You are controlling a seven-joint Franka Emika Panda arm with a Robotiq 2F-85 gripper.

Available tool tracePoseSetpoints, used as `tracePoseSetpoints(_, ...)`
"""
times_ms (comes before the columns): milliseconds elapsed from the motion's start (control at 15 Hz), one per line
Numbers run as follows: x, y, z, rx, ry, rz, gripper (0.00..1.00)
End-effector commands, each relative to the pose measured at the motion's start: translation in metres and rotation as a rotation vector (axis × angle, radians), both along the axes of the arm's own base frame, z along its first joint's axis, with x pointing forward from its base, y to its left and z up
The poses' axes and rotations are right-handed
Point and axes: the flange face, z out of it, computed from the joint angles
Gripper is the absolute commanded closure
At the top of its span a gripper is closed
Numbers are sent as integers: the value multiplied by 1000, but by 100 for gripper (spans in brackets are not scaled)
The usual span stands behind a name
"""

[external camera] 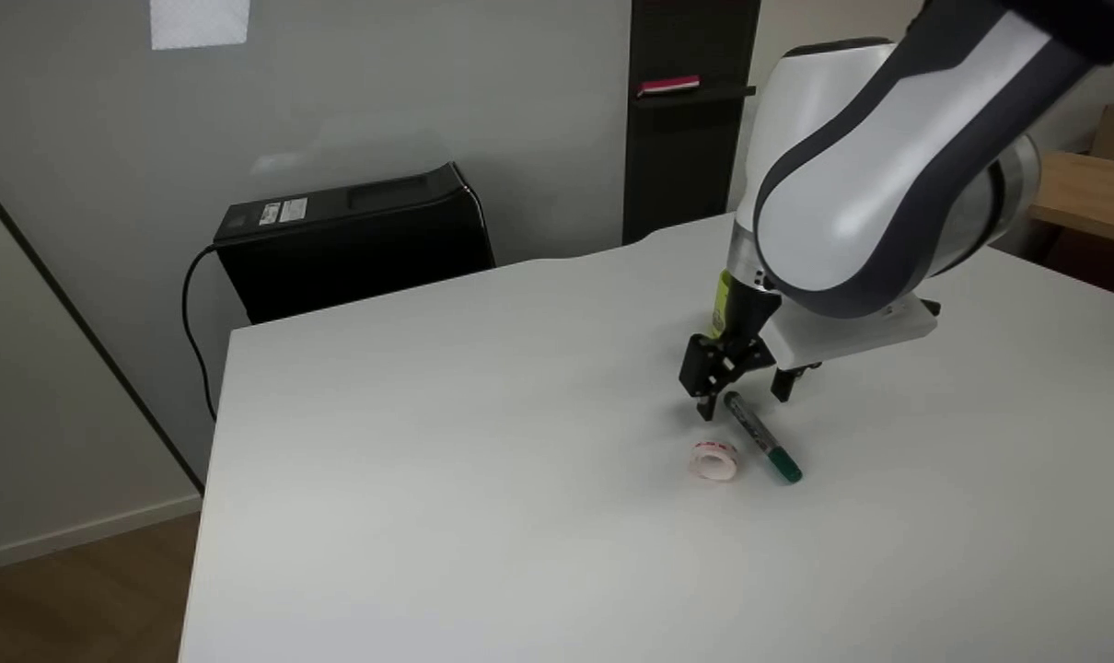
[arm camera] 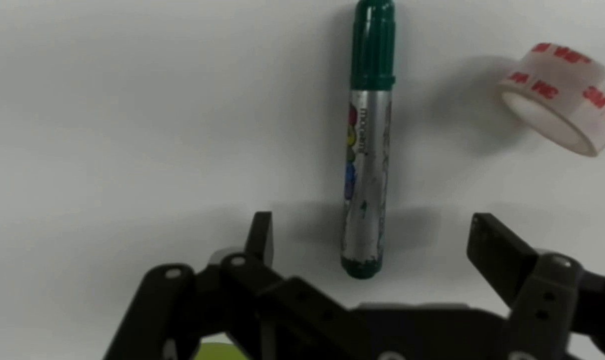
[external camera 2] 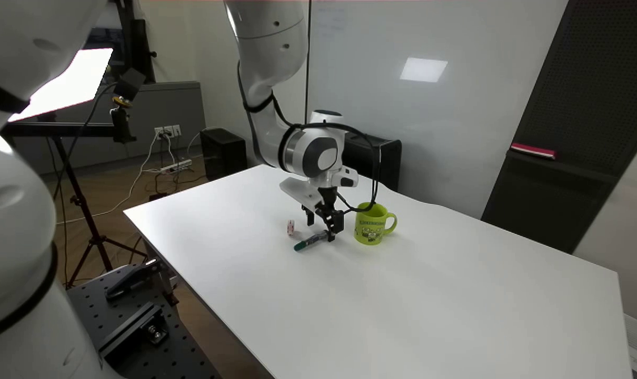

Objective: Put the marker in the cup

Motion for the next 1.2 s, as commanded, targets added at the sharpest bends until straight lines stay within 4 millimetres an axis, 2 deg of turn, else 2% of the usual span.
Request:
tracePoseSetpoints(0,3,-2,-6,-21,3,-25,2)
tracePoseSetpoints(67,4,-2,-7,-22,1,-25,27)
tracePoseSetpoints(200,3,-2,-8,-26,3,-22,32)
tracePoseSetpoints(467,2,-1,-10,-32,4,-19,60)
tracePoseSetpoints(867,3,9,-2,-28,3,1,100)
tracePoseSetpoints(933,4,10,-1,-28,6,2,95)
tracePoseSetpoints(1133,4,13,7,-24,18,9,94)
